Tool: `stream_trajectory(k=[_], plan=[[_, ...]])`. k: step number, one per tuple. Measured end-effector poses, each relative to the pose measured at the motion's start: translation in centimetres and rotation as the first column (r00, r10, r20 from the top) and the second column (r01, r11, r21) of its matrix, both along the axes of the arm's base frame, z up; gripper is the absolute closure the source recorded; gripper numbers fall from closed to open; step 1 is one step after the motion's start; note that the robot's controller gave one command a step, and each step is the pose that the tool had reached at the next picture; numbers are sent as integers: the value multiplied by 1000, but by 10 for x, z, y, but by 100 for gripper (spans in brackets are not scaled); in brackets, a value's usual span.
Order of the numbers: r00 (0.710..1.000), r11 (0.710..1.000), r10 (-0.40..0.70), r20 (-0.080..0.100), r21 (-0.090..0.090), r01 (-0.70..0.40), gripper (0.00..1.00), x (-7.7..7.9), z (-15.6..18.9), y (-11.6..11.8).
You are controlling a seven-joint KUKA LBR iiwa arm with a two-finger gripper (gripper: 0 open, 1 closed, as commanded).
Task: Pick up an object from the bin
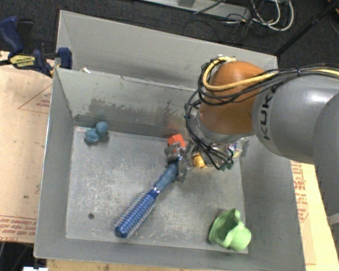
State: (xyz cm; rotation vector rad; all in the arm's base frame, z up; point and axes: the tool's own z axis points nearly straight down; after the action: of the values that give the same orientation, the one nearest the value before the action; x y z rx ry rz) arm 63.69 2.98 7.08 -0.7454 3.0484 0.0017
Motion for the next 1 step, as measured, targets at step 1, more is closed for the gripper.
stream_trajectory(k=[1], plan=[[999, 999, 40, 11, -2, -40, 100, -18, 270, -18]])
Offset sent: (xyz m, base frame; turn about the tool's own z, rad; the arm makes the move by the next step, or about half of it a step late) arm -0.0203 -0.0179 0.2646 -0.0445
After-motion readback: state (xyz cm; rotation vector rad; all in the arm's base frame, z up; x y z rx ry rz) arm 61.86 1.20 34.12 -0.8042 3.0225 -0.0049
